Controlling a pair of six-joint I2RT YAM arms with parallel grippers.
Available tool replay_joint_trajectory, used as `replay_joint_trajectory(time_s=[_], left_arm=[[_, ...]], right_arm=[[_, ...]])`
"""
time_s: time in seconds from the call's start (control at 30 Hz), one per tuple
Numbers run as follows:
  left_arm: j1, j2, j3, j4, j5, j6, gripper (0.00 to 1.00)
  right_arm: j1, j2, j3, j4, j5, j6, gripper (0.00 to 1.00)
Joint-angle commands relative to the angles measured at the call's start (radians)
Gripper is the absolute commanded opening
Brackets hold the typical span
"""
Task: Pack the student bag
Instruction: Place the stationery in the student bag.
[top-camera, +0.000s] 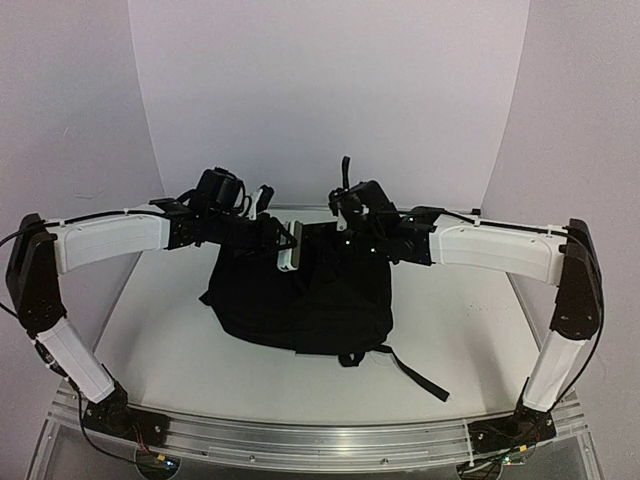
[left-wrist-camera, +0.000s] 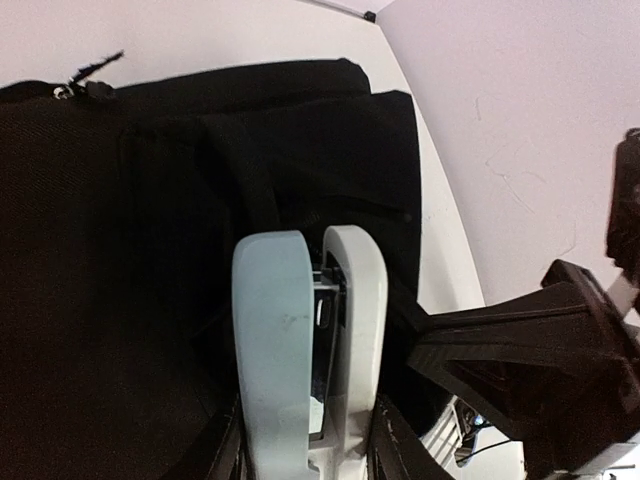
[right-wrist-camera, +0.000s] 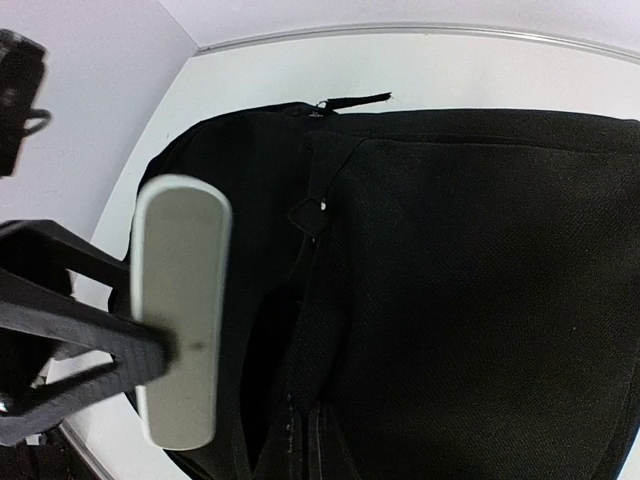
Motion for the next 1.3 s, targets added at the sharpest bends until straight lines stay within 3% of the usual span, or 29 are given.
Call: replay_joint_trajectory(time_s=[0.0,0.33,0.5,1.0,1.1,1.27], left_arm=[[-0.028,0.065,0.062,0.095,0.111,-0.005,0.13],[-0.054,0.135,0.033,0.105,0.132,-0.066,0.13],[-0.054,0.240,0.144,0.050,0.148,-0.076,0.12],[-0.052,0.307,0.110,0.518,0.057,-0.338,0.12],[-0.053,0.341,0.103,0.557,0.101,-0.371,0.16],[-0.053,0.271,0.046,0.472,0.066,-0.308,0.38]], right_arm=[[0.015,-0.088,0.013,0.090,0.031,0.037,0.00],[0.015,-0.088,0.021,0.093,0.073,0.070,0.00],[0.015,-0.089,0.023,0.104,0.062,0.067,0.00],[0.014,-0.092,-0.046,0.113,0.085,0.122,0.00],[0.015,-0.085,-0.048,0.115,0.091,0.131,0.00],[0.015,-0.078,-0.049,0.115,0.098,0.140,0.00]])
